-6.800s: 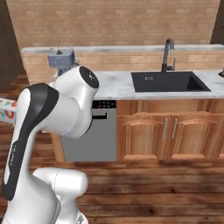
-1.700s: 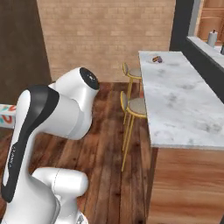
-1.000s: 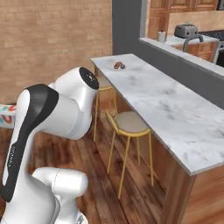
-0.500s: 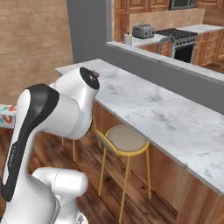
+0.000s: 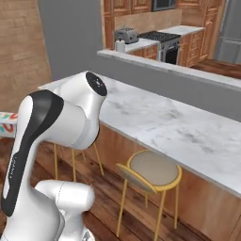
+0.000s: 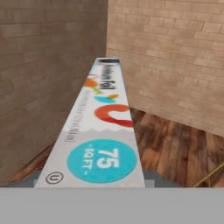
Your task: Retrieve the tupperware and aluminum foil from the cabinet and place them on the dining counter near the plate with hot dog and eggplant to prepare for storing leftovers.
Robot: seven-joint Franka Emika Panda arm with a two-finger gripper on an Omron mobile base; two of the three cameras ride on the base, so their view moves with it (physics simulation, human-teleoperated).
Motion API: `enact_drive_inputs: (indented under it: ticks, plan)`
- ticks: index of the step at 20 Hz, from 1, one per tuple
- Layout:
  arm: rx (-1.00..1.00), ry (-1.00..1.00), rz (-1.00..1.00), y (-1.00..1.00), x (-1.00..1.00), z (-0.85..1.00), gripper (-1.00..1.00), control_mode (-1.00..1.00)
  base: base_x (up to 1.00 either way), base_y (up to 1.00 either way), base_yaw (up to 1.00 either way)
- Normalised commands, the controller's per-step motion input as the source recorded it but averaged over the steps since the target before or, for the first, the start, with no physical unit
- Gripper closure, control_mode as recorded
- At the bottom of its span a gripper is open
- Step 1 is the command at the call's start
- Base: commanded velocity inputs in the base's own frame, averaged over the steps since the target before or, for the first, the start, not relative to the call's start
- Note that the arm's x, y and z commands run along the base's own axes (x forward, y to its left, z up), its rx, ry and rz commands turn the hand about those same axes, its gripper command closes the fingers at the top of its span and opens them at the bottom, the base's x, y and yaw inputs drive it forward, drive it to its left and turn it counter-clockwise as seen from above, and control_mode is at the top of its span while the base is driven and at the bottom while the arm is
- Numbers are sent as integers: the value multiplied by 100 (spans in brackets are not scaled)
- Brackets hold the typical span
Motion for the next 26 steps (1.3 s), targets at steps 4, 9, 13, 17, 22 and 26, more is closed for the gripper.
enact_drive_inputs:
  ticks: [4, 9, 13, 17, 22, 26]
  plan:
    - [0, 0, 0, 0, 0, 0, 100, 100, 49, 100, -35]
    - [0, 0, 0, 0, 0, 0, 100, 100, 66, 100, -36]
    - [0, 0, 0, 0, 0, 0, 100, 100, 81, 100, -40]
    - [0, 0, 0, 0, 0, 0, 100, 100, 85, 100, -40]
    - [0, 0, 0, 0, 0, 0, 100, 100, 92, 98, -42]
    - [0, 0, 0, 0, 0, 0, 100, 100, 86, 68, -40]
